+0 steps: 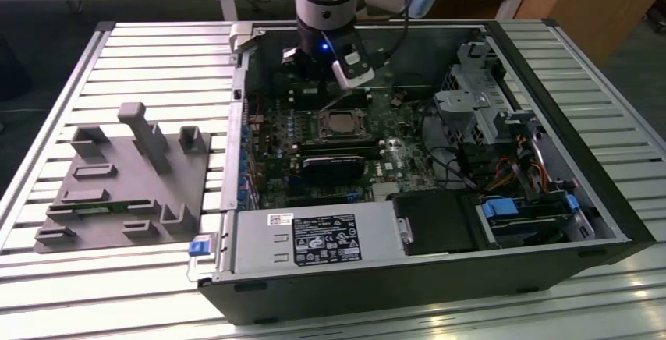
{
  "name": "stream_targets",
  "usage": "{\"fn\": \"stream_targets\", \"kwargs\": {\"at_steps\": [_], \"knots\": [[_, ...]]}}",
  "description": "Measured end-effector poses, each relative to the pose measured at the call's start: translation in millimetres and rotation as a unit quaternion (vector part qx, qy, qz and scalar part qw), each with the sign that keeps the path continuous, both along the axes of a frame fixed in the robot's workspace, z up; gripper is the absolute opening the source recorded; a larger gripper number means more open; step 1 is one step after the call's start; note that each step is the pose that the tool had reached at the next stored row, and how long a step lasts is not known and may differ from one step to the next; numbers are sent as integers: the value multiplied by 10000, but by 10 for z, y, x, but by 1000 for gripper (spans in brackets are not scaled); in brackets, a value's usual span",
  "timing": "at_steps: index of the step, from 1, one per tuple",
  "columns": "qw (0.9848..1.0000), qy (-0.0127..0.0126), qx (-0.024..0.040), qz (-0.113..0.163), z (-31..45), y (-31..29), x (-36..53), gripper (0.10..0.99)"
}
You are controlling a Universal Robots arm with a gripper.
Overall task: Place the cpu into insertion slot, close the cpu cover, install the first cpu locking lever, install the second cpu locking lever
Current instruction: 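Install the first cpu locking lever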
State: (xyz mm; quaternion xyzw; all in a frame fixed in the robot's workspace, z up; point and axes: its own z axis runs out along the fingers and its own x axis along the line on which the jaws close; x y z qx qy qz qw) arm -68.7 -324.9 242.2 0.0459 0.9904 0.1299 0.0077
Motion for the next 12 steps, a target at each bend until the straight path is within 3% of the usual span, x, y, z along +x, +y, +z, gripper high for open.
{"fn": "stream_targets", "kwargs": {"at_steps": [4, 10, 12], "knots": [[10000, 1, 0, -4, 0, 0, 80, 106], [10000, 0, 0, -4, -1, 0, 86, 106], [10000, -29, -5, -4, -12, 1, 86, 106]]}}
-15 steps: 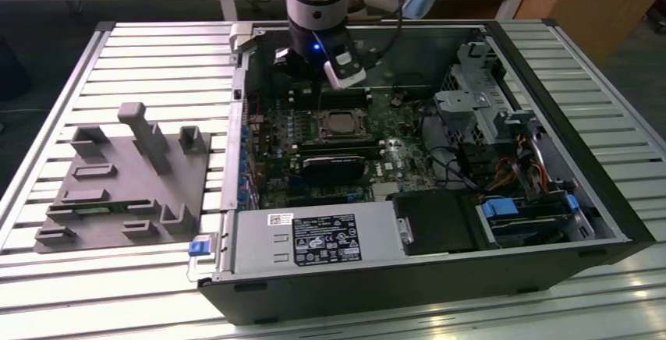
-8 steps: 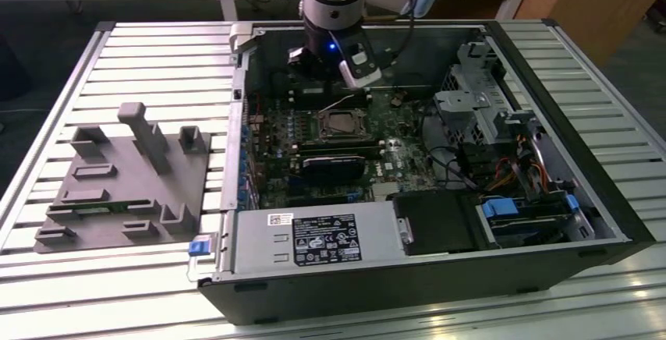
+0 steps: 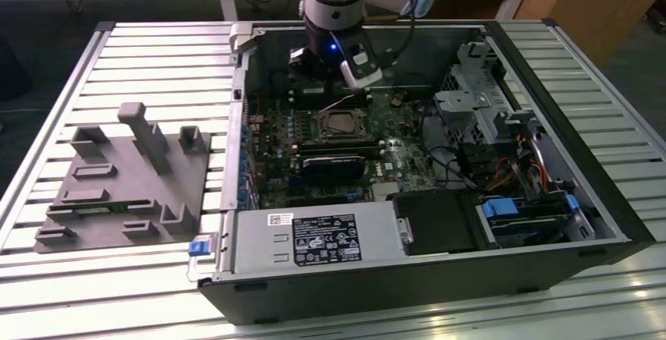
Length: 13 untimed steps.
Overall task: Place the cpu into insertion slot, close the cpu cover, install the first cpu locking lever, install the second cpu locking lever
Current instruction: 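Install the first cpu locking lever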
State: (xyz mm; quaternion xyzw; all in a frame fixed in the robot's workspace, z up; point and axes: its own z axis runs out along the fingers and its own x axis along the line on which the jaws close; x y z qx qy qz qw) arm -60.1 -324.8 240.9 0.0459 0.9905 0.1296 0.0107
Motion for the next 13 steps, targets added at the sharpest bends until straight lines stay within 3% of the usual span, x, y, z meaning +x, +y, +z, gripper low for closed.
{"fn": "stream_targets", "kwargs": {"at_steps": [4, 9, 11, 13], "knots": [[9999, -105, -20, -1, -32, -1, -1, 106], [9996, -264, -62, -13, -64, 0, -1, 106], [9995, -299, -81, -25, -83, -2, -1, 106], [9994, -319, -95, -38, -105, -3, 0, 106]]}}
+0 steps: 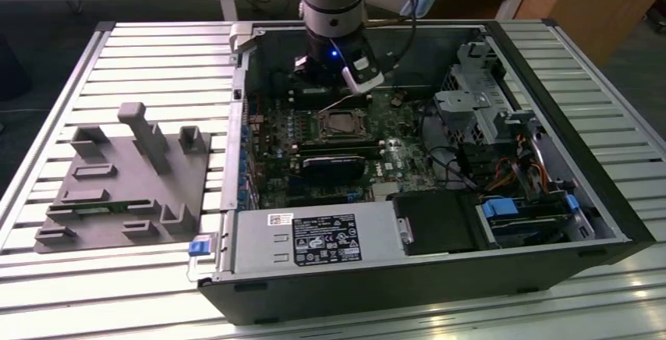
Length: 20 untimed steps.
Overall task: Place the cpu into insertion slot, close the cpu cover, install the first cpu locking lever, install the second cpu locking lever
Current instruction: 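Install the first cpu locking lever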
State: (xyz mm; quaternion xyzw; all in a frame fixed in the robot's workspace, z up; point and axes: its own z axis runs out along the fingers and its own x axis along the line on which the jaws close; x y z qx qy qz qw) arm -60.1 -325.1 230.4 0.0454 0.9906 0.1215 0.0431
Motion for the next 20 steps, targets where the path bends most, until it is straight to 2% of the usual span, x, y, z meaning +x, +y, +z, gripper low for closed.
{"fn": "stream_targets", "kwargs": {"at_steps": [5, 12, 20], "knots": [[10000, -1, -21, -39, -48, 0, 9, 106], [9998, -2, -177, -75, -96, 23, 43, 106], [9998, -2, -180, -75, -137, 109, 56, 106]]}}
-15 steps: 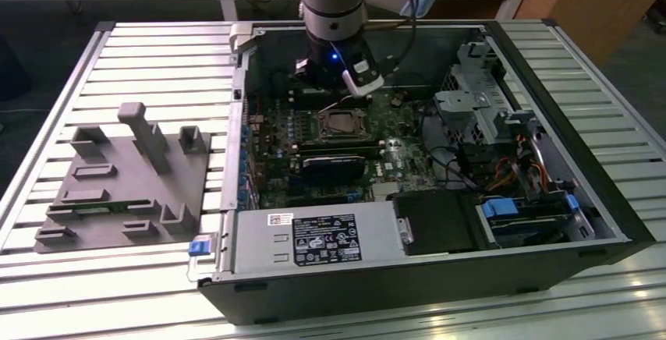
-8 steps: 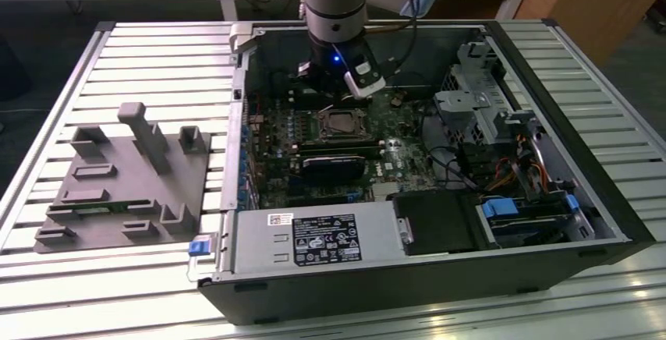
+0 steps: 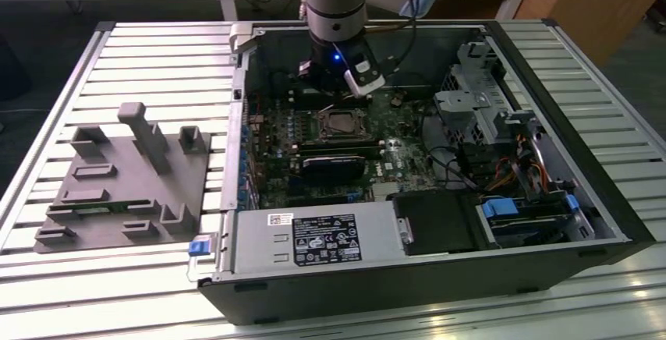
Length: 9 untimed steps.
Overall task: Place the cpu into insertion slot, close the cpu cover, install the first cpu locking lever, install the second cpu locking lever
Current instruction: 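Install the first cpu locking lever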
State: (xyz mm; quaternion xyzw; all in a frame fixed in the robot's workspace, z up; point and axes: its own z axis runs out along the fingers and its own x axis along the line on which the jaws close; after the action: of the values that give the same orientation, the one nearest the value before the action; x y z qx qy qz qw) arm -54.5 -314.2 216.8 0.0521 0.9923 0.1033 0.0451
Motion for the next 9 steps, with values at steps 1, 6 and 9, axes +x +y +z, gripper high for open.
{"fn": "stream_targets", "kwargs": {"at_steps": [1, 6, 9], "knots": [[10000, 0, 0, 0, -4, 6, 3, 106], [10000, 0, 0, -6, -26, 15, 32, 106], [10000, 0, -2, -49, -36, 16, 51, 106]]}}
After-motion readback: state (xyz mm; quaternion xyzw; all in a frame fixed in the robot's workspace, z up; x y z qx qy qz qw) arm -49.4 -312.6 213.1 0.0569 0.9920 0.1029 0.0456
